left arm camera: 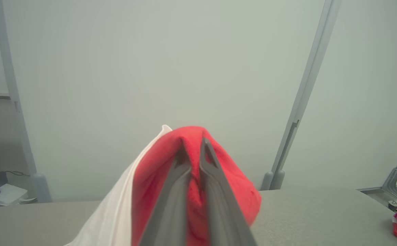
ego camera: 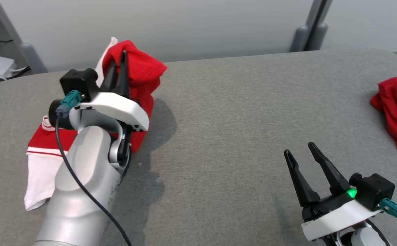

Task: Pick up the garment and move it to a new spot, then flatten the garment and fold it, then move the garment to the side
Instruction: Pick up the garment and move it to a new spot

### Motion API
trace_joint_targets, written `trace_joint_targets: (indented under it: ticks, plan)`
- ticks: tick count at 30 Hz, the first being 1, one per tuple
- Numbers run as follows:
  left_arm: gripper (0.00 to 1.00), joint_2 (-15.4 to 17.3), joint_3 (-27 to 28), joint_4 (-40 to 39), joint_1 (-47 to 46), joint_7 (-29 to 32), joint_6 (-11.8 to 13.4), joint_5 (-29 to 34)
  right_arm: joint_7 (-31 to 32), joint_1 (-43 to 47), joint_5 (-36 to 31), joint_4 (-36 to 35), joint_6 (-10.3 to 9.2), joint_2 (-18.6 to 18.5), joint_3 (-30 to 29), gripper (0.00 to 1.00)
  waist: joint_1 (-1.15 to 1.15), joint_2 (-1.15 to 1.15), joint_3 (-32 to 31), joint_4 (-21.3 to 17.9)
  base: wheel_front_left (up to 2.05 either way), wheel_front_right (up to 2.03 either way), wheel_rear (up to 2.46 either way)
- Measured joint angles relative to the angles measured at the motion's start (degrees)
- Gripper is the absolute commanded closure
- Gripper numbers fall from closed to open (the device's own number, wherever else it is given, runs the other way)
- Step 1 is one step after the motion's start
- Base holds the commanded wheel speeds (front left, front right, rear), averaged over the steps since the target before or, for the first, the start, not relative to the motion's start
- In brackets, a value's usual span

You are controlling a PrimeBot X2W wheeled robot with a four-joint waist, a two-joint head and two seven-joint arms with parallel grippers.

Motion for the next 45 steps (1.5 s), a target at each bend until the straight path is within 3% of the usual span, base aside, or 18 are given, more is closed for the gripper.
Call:
trace_joint_targets:
  ticks: [5,8,17,26,29,30,32,45]
  plan:
    - [1.0,0.0,-5.4,-1.4,0.0,1.0,0.1,-3.1,0.0,0.0,0.0,0.0,0.0,0.4,0.1,0.0,0.0,0.0,0.4,-2.9,0.0,0.0,0.0]
    - [1.0,0.0,-11.8,-3.2,-0.1,1.5,0.9,-6.9,0.0,-0.1,0.0,0.0,0.0,0.6,0.5,0.0,0.0,0.0,0.8,-5.0,0.0,0.0,0.0]
    - [1.0,0.2,-26.2,-5.3,-2.0,1.5,4.3,-14.4,0.0,-0.2,0.0,0.1,0.0,1.3,1.0,0.0,0.0,0.0,1.8,-8.1,0.0,0.0,0.0]
    - [1.0,0.3,-38.1,1.5,-2.1,2.4,5.0,-22.6,0.0,-0.9,0.0,0.2,0.0,1.8,1.5,0.0,0.0,0.0,3.6,-10.3,0.0,0.0,0.0]
    - [0.79,0.4,-41.2,3.4,-2.1,2.1,5.0,-25.2,0.0,-1.7,0.0,0.2,0.0,1.9,1.5,0.0,0.0,0.0,4.4,-10.7,0.0,0.0,0.0]
    - [0.6,0.5,-42.1,4.1,-2.1,2.1,4.7,-25.8,0.0,-1.7,0.0,0.2,0.0,2.0,1.5,0.0,0.0,0.0,4.7,-10.8,0.0,0.0,0.0]
    - [0.0,0.5,-43.6,5.4,-2.1,2.3,4.5,-27.3,0.0,-1.7,0.0,0.2,0.0,2.3,1.5,0.0,0.0,0.0,5.2,-10.9,0.0,0.0,0.0]
    - [0.0,1.2,-47.6,4.7,-4.1,-1.1,2.5,-32.4,0.0,-2.6,0.0,0.7,0.0,2.9,1.7,0.0,0.0,0.0,5.3,-9.5,0.0,0.0,0.0]
